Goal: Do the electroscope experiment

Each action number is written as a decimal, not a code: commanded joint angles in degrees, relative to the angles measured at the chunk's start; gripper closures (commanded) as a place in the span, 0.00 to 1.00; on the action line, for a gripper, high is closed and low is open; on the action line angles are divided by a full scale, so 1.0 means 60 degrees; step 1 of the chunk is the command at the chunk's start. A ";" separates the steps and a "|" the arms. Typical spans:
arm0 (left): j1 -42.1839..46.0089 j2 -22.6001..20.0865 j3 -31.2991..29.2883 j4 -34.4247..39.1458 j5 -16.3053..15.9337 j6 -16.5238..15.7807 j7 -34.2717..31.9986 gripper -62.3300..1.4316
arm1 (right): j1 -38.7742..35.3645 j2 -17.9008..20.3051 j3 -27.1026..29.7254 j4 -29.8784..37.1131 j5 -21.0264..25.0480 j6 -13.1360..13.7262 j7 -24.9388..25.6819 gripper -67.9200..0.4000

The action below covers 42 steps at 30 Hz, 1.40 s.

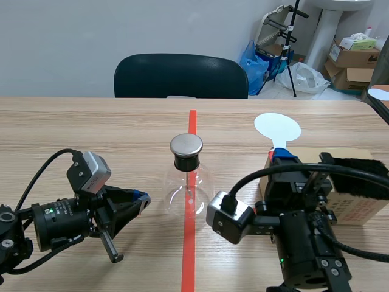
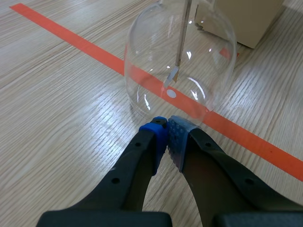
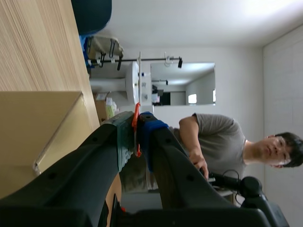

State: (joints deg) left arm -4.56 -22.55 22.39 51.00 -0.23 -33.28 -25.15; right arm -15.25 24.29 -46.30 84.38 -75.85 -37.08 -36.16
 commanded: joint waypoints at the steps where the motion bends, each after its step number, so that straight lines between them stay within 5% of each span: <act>1: 0.0018 -0.0007 -0.0036 0.0240 -0.0131 -0.0058 -0.0135 0.91 | 0.0138 0.0055 0.0044 0.0189 -0.0146 -0.0102 -0.0076 0.98; 15: 0.0018 -0.0007 -0.0036 0.0240 -0.0131 -0.0058 -0.0135 0.91 | 0.0138 0.0055 0.0044 0.0189 -0.0146 -0.0102 0.0273 0.98; 32: 0.0018 -0.0007 -0.0036 0.0240 -0.0131 -0.0058 -0.0135 0.91 | 0.0138 0.0051 0.0047 0.0189 -0.0146 -0.0102 0.3989 0.98; 42: 0.0018 -0.0007 -0.0036 0.0240 -0.0131 -0.0058 -0.0135 0.91 | 0.0160 0.0051 0.0047 0.0189 -0.0146 -0.0102 0.5100 0.98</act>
State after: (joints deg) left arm -4.45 -22.55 22.39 51.00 -0.23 -33.28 -25.15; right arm -15.20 24.29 -46.30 84.38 -76.55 -37.08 -5.78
